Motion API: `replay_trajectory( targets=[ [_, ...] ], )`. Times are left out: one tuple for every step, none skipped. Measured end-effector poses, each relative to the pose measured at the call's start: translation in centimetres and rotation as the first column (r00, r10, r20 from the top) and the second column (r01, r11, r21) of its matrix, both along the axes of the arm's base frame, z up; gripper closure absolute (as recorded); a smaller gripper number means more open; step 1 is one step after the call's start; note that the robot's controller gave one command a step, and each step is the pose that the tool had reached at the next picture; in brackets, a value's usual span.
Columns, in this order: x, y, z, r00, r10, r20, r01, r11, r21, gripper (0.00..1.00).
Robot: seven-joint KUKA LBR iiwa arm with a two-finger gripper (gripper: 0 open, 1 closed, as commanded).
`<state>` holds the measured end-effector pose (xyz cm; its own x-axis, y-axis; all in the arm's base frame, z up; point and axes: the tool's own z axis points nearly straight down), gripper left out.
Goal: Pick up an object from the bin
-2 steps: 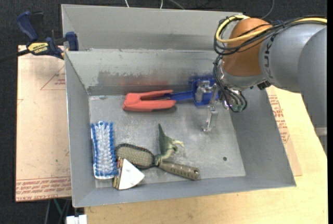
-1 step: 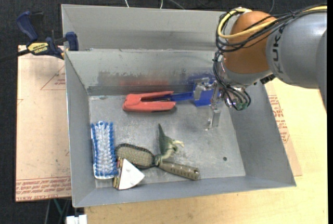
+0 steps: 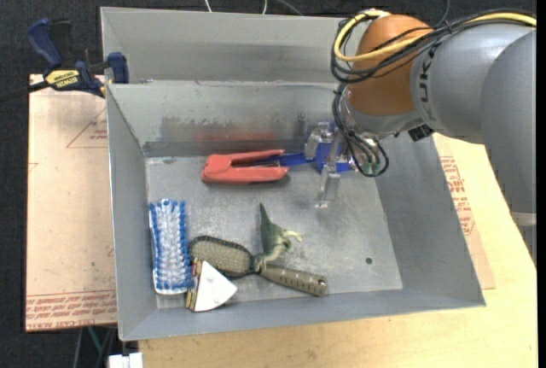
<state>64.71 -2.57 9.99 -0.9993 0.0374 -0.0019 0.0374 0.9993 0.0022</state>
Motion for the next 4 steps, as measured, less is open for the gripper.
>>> replay_trajectory(
  targets=[
    [0.0,-7.5,-3.0,1.000,-0.023,0.013,0.024,1.000,-0.006,0.00],
    [1.1,-2.9,-2.8,0.998,-0.057,0.013,0.057,0.998,0.004,1.00],
    [1.1,-2.9,-2.8,0.998,-0.057,0.013,0.057,0.998,0.004,1.00],
    [1.0,-2.9,-2.0,0.998,-0.056,0.009,0.056,0.998,0.004,1.00]
  ],
)
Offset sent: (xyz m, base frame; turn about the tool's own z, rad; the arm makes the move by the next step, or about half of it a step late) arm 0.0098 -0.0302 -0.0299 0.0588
